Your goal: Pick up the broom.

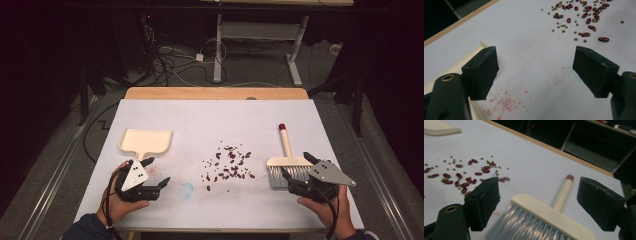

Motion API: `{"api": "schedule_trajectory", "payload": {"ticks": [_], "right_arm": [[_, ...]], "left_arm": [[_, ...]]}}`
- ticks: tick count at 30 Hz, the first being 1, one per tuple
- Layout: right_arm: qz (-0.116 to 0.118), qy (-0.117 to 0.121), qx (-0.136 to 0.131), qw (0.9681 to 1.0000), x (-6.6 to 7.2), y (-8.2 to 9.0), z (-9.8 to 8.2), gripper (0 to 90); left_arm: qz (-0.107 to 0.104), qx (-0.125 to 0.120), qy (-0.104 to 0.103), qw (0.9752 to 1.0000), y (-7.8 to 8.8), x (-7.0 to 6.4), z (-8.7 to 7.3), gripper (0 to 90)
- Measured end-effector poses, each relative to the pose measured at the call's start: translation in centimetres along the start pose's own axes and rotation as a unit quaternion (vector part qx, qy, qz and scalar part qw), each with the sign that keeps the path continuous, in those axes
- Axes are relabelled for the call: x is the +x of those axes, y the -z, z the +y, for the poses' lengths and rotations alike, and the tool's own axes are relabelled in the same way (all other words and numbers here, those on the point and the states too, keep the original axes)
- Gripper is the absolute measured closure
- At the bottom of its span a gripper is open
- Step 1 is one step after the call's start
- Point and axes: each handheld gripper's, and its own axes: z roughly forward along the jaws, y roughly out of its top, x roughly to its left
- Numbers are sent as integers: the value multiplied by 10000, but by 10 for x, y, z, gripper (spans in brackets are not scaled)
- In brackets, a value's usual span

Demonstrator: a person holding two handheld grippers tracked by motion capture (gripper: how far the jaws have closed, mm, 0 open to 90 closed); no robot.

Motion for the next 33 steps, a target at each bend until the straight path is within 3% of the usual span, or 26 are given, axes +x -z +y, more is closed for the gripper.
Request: {"api": "schedule_trajectory", "payload": {"ticks": [10,13,15,19,21,24,25,26,29,31,33], "right_arm": [[49,48,22,10000,-1,-1,2,186],[91,245,294,9992,-4,-6,7,242],[206,168,471,9985,-8,-11,11,252],[115,78,642,9978,-19,-21,23,261],[16,-180,880,9960,-33,-35,34,264],[-64,-389,1230,9916,-48,-56,42,266],[-64,-389,1230,9916,-48,-56,42,266],[-107,-613,1549,9860,-57,-73,45,261],[-204,-864,1974,9763,-66,-98,44,277],[-152,-1045,2325,9668,-71,-115,39,286],[-190,-1246,2515,9596,-74,-129,33,300]], "left_arm": [[-81,140,-110,9998,-6,-5,-1,199],[-65,213,-88,9997,-7,-5,-2,199],[-58,230,-133,9996,-7,-7,-3,200],[-76,264,-137,9995,-7,-7,-4,200],[-85,289,-118,9995,-9,-7,-4,200],[-110,335,-150,9993,-10,-8,-4,204],[-110,335,-150,9993,-10,-8,-4,204],[-110,341,-144,9993,-10,-8,-4,203],[-110,375,-155,9991,-10,-8,-4,204],[-98,380,-198,9990,-11,-8,-5,203],[-114,426,-214,9988,-11,-8,-6,203]]}}
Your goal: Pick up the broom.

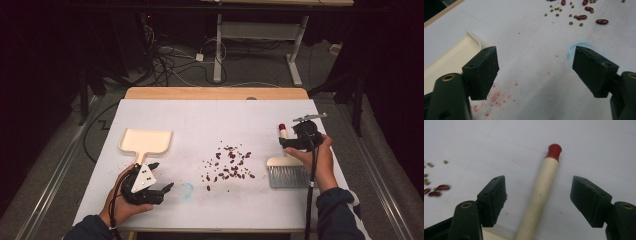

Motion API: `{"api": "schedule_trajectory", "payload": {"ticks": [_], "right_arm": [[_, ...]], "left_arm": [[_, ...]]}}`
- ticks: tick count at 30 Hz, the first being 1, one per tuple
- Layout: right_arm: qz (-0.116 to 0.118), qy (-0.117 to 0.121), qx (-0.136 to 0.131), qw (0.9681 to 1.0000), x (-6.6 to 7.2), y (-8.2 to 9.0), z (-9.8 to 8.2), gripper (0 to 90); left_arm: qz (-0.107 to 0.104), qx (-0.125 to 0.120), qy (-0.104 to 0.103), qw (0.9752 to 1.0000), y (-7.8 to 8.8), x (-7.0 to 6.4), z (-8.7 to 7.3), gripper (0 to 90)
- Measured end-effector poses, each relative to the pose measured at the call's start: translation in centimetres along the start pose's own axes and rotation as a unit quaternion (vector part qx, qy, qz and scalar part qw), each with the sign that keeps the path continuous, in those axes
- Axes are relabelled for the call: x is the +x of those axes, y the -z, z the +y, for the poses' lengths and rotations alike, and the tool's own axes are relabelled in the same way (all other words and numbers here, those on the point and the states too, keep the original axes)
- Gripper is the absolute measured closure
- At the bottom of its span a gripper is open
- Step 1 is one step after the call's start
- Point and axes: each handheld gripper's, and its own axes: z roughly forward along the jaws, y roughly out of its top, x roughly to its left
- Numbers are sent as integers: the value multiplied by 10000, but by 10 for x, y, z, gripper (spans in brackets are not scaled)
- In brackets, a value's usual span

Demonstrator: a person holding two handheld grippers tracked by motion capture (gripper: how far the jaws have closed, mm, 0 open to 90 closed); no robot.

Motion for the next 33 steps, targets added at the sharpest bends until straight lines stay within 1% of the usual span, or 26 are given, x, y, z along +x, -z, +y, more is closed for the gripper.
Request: {"api": "schedule_trajectory", "payload": {"ticks": [1,2,3,4,6,7,8,10,12,13,18,21,23,24,27,29,30,33], "right_arm": [[8,-25,135,9999,-1,-7,1,304],[-35,-24,249,9997,-2,-12,1,311],[-59,-91,362,9993,-3,-21,0,314],[0,-158,464,9988,-4,-27,0,326],[4,-169,656,9977,-4,-39,-2,415],[20,-179,628,9979,-5,-42,-2,426],[25,-207,590,9980,-5,-42,-2,457],[42,-123,586,9982,-3,-42,-1,523],[163,-60,563,9983,-2,-41,-2,634],[186,-51,540,9984,-2,-41,-2,637],[122,-20,515,9986,1,-41,-2,645],[176,9,451,9988,3,-40,-3,698],[172,161,407,9989,4,-40,-4,700],[183,140,371,9990,4,-38,-4,701],[370,37,113,9992,-2,-29,-6,701],[445,-8,-80,9990,-4,-20,-6,701],[445,-6,-173,9989,-4,-15,-6,701],[470,96,-460,9978,-3,-2,-7,702]], "left_arm": [[-4,12,-7,10000,0,0,0,203],[-4,12,-7,10000,0,0,0,203],[-5,31,-14,10000,0,0,-1,203],[-7,50,-18,10000,0,0,-1,203],[-7,63,-22,10000,0,-1,-1,204],[-12,56,-26,10000,0,-1,-1,204],[-12,56,-26,10000,0,-1,-1,203],[-15,60,-35,10000,0,-1,-1,204],[-29,71,-32,10000,0,-1,-2,203],[-33,81,-33,10000,0,-1,-2,204],[-49,116,-56,9999,-1,-2,-1,203],[-61,116,-56,9999,-1,-2,-1,204],[-61,129,-48,9999,-1,-2,-1,204],[-59,117,-53,9999,-1,-2,0,204],[-56,122,-73,9999,-1,-2,0,204],[-49,100,-58,9999,0,-2,0,204],[-38,94,-42,9999,0,-2,0,204],[-17,93,-43,9999,1,-2,0,204]]}}
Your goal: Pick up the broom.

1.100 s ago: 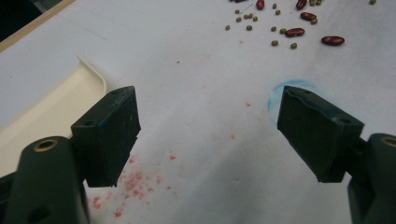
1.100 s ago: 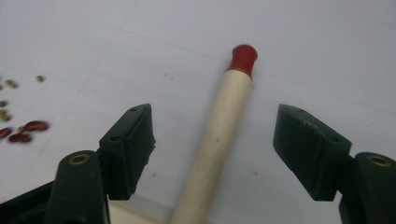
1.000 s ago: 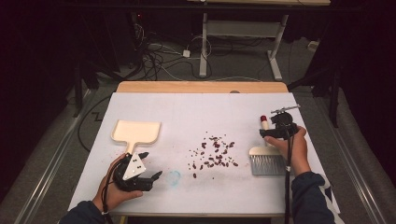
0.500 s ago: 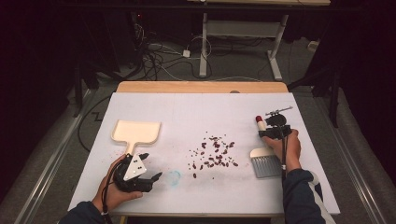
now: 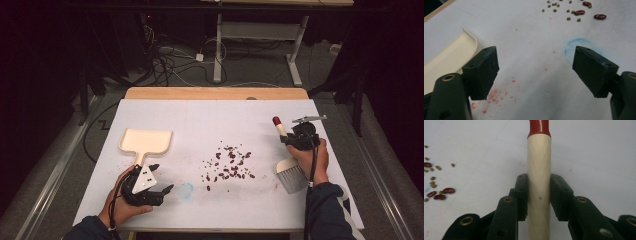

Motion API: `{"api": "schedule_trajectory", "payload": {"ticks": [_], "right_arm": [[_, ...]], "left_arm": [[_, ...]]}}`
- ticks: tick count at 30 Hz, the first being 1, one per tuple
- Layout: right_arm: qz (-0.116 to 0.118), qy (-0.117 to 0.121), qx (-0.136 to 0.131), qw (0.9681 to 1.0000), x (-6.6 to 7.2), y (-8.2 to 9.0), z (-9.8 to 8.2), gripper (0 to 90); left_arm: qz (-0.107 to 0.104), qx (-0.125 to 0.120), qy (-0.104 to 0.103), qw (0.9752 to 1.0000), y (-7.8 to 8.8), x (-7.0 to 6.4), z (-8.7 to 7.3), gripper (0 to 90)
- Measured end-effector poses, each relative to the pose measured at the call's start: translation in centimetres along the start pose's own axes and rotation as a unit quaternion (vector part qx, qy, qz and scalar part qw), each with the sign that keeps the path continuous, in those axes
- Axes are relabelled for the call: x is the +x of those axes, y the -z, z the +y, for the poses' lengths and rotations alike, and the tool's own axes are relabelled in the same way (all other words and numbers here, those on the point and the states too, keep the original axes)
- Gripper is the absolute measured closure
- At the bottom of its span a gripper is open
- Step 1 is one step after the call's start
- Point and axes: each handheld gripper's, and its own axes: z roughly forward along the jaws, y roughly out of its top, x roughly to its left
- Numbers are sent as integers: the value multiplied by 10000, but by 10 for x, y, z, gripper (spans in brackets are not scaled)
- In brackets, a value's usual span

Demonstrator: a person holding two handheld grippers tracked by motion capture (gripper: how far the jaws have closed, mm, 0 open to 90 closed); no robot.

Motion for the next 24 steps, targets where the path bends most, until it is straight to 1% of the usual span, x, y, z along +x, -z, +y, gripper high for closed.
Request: {"api": "schedule_trajectory", "payload": {"ticks": [1,3,6,10,11,12,16,17,18,19,20,21,22,23,24], "right_arm": [[32,7,-83,10000,1,5,0,702],[91,61,-340,9994,1,15,-2,702],[94,108,-656,9977,3,30,-5,702],[42,216,-1014,9946,6,51,-10,702],[42,216,-1014,9946,6,51,-10,702],[76,283,-1217,9921,7,61,-13,702],[96,337,-1518,9878,11,80,-18,703],[85,355,-1582,9867,13,84,-18,703],[85,355,-1582,9867,13,84,-18,703],[99,398,-1714,9843,15,90,-19,704],[112,403,-1776,9832,17,93,-19,704],[130,394,-1827,9823,18,95,-18,704],[159,403,-1884,9811,19,96,-17,705],[167,412,-1912,9805,21,97,-17,705],[145,424,-1951,9798,23,98,-16,705]], "left_arm": [[-1,-19,-1,10000,0,-1,0,204],[1,-22,-7,10000,0,-1,1,204],[12,-30,1,10000,1,0,1,204],[47,-45,73,10000,2,2,0,204],[57,-64,85,9999,3,3,0,204],[58,-97,114,9999,4,3,1,205],[49,-236,242,9994,7,1,6,220],[22,-269,255,9993,7,-1,9,220],[-32,-328,243,9992,8,-4,12,220],[-99,-429,192,9988,9,-10,19,220],[-99,-429,192,9988,9,-10,19,220],[-150,-477,157,9986,10,-14,22,220],[-312,-535,148,9980,9,-20,28,220],[-356,-569,138,9977,9,-22,31,220],[-356,-569,138,9977,9,-22,31,220]]}}
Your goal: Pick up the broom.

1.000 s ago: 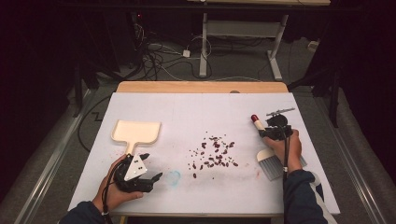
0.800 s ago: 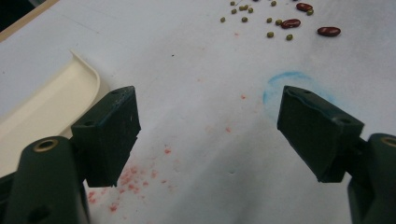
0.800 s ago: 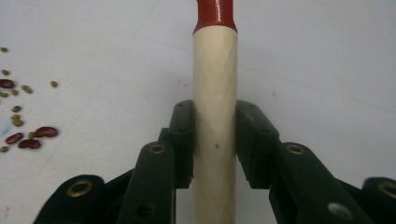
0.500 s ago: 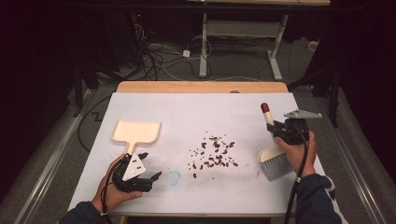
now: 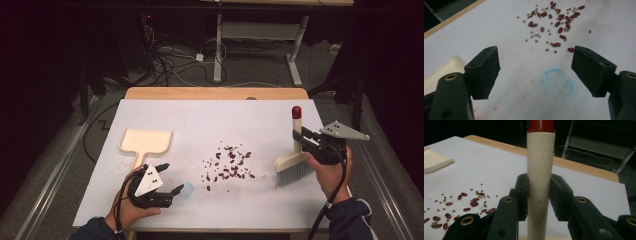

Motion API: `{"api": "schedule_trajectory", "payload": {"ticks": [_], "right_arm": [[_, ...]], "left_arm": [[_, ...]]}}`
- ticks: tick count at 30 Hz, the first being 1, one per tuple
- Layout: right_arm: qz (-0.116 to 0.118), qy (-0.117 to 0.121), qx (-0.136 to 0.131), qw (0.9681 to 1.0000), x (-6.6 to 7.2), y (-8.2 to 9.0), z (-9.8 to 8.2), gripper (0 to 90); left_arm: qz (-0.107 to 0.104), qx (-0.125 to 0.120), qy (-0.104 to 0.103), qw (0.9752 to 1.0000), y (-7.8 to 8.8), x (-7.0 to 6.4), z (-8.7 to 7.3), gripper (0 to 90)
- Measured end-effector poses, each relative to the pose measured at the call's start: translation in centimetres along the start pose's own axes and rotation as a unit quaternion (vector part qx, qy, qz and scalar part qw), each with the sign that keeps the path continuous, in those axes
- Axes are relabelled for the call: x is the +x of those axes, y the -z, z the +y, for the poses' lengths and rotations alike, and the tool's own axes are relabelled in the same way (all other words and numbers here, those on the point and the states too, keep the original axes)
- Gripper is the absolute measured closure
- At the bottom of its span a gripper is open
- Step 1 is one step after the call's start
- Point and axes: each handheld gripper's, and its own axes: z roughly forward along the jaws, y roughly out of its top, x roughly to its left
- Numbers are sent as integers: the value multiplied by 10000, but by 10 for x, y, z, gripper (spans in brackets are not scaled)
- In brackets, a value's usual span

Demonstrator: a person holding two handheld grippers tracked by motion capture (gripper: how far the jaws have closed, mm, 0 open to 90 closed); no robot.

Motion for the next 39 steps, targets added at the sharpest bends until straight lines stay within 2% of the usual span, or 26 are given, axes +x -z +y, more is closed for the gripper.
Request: {"api": "schedule_trajectory", "payload": {"ticks": [7,12,15,16,17,18,19,22,23,24,26,28,29,31,33,34,35,36,39], "right_arm": [[15,131,-228,9997,9,6,7,705],[114,212,-458,9987,22,18,17,705],[213,276,-599,9976,39,23,24,705],[213,276,-599,9976,39,23,24,705],[284,333,-686,9967,52,25,28,705],[349,391,-723,9960,58,25,30,705],[404,407,-762,9954,65,25,32,705],[555,572,-884,9929,87,25,35,705],[555,572,-884,9929,87,25,35,705],[652,626,-926,9916,99,26,36,704],[745,630,-968,9905,110,26,36,704],[802,665,-997,9895,114,25,36,704],[892,701,-995,9885,122,25,36,704],[953,743,-1011,9875,129,25,35,704],[987,737,-997,9874,131,26,34,703],[953,773,-1039,9870,134,27,34,703],[957,805,-1062,9864,134,28,34,702],[962,732,-1084,9867,134,28,34,703],[967,735,-1064,9869,135,27,35,702]], "left_arm": [[-210,-148,-50,9997,-8,-9,17,224],[-408,-342,-10,9986,-17,-15,40,236],[-609,-496,-49,9969,-26,-25,59,241],[-697,-549,-70,9960,-30,-30,65,241],[-791,-616,-78,9949,-34,-34,72,242],[-913,-703,-131,9932,-42,-45,85,242],[-913,-703,-131,9932,-42,-45,85,243],[-1041,-798,-174,9912,-56,-60,101,250],[-1043,-818,-183,9910,-61,-64,106,250],[-1038,-861,-190,9907,-66,-67,109,253],[-974,-893,-175,9911,-76,-71,113,264],[-930,-893,-72,9916,-86,-72,115,272],[-881,-944,-21,9916,-89,-72,115,305],[-954,-1001,47,9904,-93,-69,114,392],[-1036,-1064,-19,9889,-93,-65,110,415],[-998,-1004,-56,9899,-94,-62,107,523],[-998,-1004,-56,9899,-94,-62,107,546],[-1111,-962,8,9891,-95,-56,104,561],[-1089,-920,-36,9898,-93,-52,103,627]]}}
